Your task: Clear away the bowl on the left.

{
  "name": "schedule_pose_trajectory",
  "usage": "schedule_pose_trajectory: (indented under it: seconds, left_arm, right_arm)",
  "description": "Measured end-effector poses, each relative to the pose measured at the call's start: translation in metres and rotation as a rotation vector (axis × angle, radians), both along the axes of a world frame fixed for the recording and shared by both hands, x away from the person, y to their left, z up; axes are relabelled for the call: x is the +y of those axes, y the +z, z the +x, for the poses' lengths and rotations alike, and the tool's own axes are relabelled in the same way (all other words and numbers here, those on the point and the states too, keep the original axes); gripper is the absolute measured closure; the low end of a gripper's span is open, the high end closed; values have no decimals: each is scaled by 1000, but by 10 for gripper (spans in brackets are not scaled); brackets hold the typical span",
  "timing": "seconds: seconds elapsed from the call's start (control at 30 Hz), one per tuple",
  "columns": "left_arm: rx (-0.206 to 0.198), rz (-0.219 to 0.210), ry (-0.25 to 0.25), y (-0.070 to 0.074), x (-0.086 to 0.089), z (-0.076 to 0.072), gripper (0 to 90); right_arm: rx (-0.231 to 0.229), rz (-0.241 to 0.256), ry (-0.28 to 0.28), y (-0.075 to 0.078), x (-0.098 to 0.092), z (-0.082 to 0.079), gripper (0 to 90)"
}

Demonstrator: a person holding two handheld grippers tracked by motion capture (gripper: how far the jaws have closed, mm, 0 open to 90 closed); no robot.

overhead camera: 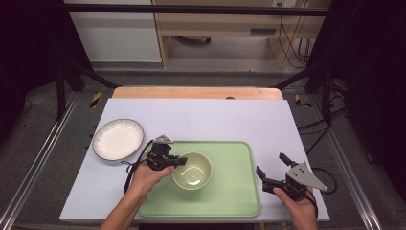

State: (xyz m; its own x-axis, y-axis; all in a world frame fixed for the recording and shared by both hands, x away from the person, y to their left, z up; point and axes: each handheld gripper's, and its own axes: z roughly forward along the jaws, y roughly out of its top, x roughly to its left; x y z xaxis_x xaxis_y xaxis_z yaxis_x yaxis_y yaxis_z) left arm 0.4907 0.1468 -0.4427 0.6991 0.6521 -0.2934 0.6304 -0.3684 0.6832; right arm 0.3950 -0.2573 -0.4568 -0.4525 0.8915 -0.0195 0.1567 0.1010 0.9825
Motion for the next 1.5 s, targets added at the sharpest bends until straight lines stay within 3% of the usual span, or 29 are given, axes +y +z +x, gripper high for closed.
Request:
schedule_pose_trajectory:
  seconds: [0.43, 1.5]
  left_arm:
    - [16, 20, -7, -4, -2, 1, 829]
    - [35, 16, 4, -6, -3, 5, 828]
  right_arm:
    - [1, 0, 3, 0, 1, 0, 56]
    - [3, 1, 4, -1, 0, 1, 55]
